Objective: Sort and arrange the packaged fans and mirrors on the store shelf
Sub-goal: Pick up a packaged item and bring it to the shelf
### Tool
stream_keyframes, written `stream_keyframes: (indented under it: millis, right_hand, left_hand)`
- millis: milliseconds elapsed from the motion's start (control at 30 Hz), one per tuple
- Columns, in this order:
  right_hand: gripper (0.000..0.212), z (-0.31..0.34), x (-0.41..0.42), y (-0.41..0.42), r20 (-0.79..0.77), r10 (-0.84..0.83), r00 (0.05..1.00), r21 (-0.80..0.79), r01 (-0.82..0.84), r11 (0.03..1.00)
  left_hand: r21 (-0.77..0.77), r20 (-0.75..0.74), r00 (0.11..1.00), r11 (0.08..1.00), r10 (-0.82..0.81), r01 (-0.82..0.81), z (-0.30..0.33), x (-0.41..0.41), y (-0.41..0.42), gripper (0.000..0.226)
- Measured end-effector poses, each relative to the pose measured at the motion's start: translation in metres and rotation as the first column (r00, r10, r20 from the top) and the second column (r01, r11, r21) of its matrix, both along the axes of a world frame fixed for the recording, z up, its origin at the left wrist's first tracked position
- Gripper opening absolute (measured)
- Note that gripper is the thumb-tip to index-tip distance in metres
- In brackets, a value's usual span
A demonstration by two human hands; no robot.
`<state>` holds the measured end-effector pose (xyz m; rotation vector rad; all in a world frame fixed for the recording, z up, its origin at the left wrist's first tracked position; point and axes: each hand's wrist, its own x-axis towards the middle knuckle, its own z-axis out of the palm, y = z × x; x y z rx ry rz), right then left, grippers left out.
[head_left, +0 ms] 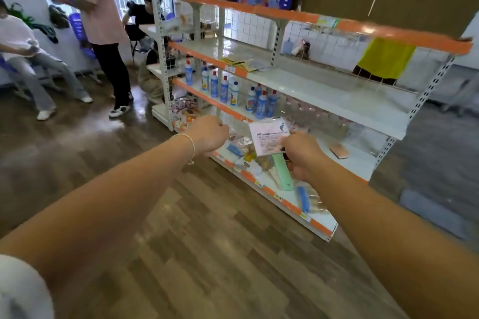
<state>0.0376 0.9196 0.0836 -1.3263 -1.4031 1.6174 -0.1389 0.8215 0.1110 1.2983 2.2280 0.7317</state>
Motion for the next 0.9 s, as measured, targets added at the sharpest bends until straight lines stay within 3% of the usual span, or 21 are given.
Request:
stream_keyframes:
  millis: [100, 300, 533, 667, 900]
  right_hand:
    - [0.032, 0.004, -0.029, 0.033, 0.046, -0.055, 0.997, 0.022, 0.054, 0.998]
    - [0.029, 0.011, -0.080, 0.092, 0.099, -0.118, 0.988, 0.086, 0.109, 0.990]
    - [0.028, 0.004, -0.149, 0.169, 0.048, -0.171, 0.984, -0.005, 0.172, 0.985]
    - [0.028, -0.005, -0.195, 0.227, 0.059, -0.141, 0.988, -0.058, 0.145, 0.988]
    - [0.032, -0.006, -0.274, 0.338, 0.049, -0.073, 0.996, -0.006, 0.074, 0.997]
  left_hand:
    - [0.023, 0.039, 0.999, 0.999, -0.029, 0.028, 0.007, -0.035, 0.028, 0.018]
    - [0.036, -0.002, 0.998, 0.997, -0.062, 0.062, 0.010, -0.093, 0.074, 0.034]
    - [0.045, -0.074, 0.993, 0.995, -0.087, 0.091, 0.000, -0.149, 0.147, 0.021]
    - [0.036, -0.146, 0.987, 0.997, -0.065, 0.071, -0.013, -0.187, 0.197, 0.029]
    - [0.013, -0.254, 0.967, 1.000, -0.021, 0.025, -0.007, -0.267, 0.295, 0.029]
